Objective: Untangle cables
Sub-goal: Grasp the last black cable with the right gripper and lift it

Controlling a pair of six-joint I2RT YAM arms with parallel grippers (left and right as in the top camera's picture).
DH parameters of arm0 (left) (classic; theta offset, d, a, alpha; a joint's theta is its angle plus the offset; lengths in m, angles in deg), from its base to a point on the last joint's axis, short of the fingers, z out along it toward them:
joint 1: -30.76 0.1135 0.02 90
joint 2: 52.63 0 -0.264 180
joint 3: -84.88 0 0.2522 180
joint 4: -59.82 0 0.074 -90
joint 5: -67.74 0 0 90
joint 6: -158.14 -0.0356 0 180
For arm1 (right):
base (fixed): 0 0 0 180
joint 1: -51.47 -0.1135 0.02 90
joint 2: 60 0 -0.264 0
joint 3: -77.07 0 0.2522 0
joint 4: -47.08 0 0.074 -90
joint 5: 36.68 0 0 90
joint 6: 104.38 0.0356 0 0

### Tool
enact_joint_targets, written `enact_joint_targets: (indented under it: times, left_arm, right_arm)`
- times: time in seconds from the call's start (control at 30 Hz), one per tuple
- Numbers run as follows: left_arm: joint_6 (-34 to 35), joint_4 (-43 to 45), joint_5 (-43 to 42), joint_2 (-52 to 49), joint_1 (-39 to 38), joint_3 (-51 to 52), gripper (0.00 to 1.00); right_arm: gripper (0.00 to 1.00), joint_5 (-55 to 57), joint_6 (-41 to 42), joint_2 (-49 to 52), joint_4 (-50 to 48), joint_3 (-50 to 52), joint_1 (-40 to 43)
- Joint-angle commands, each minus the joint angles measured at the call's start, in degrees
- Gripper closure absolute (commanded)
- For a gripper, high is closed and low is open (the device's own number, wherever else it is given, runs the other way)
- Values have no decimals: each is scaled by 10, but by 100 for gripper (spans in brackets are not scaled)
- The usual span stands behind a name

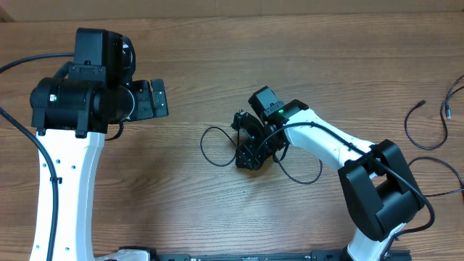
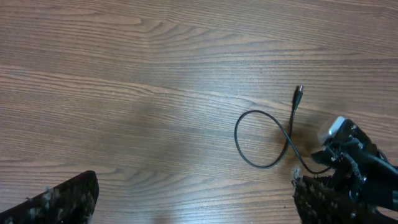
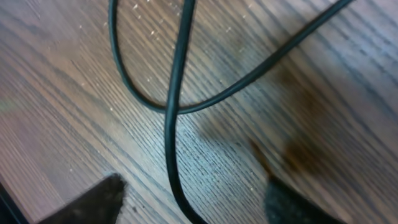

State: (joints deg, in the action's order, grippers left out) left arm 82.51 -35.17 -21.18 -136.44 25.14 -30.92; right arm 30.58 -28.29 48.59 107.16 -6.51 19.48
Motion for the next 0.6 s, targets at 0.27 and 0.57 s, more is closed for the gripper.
enact_joint_targets:
  times: [0.27, 0.57]
  left_arm:
    - [-11, 0, -3, -2, -1, -3, 0]
    - [-11, 0, -3, -2, -1, -3, 0]
  right_arm:
    - [96, 16, 9, -17, -4, 11, -17]
    - [96, 188, 50, -18, 112, -106, 31]
